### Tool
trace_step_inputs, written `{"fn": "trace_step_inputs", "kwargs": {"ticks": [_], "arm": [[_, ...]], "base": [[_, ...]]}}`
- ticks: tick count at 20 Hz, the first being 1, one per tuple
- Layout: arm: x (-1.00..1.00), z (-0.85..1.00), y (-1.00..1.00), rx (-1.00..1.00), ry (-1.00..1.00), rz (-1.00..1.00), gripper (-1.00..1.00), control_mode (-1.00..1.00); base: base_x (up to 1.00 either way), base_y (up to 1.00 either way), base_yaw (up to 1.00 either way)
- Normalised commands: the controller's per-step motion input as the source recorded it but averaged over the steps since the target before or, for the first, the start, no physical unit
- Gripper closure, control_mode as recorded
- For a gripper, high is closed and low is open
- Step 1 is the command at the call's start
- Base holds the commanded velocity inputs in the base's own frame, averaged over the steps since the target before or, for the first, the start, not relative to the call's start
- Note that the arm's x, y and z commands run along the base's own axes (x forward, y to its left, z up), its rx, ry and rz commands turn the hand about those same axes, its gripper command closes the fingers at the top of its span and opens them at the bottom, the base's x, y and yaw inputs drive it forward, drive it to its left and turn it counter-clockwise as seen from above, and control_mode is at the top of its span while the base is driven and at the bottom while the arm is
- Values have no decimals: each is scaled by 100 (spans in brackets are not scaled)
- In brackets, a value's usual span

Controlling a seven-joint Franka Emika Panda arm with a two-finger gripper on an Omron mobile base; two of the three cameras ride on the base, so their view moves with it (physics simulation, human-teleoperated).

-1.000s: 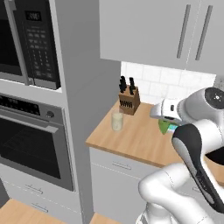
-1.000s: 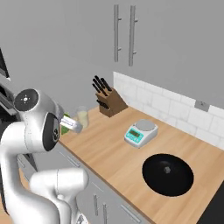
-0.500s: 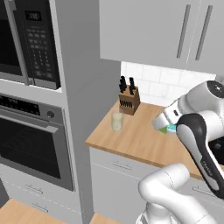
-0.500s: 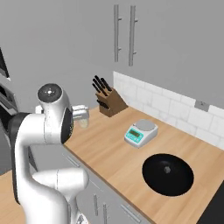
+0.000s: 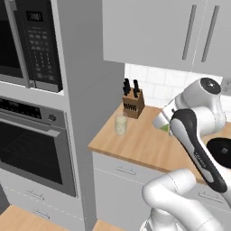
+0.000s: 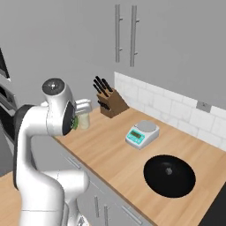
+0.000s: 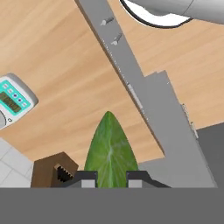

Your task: Grab a lemon wedge from the fridge and one ice cube from the ice bowl, and put them in the glass of lemonade.

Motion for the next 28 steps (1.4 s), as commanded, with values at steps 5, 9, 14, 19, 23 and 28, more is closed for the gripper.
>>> {"fn": "trace_step_inputs", "kwargs": {"ticks": [5, 9, 14, 19, 23, 28], "arm": [[1, 0, 5, 11, -16, 0, 100, -100], [19, 0, 7, 15, -21, 0, 100, -100], [56, 0, 20, 9, -6, 0, 100, -100], [70, -1, 24, 2, 0, 0, 100, -100], [73, -1, 9, 0, 1, 0, 100, -100], [60, -9, 0, 0, 0, 1, 100, -100]], "base": [[0, 0, 0], [0, 0, 0], [0, 0, 0], [0, 0, 0], [0, 0, 0], [0, 0, 0]]}}
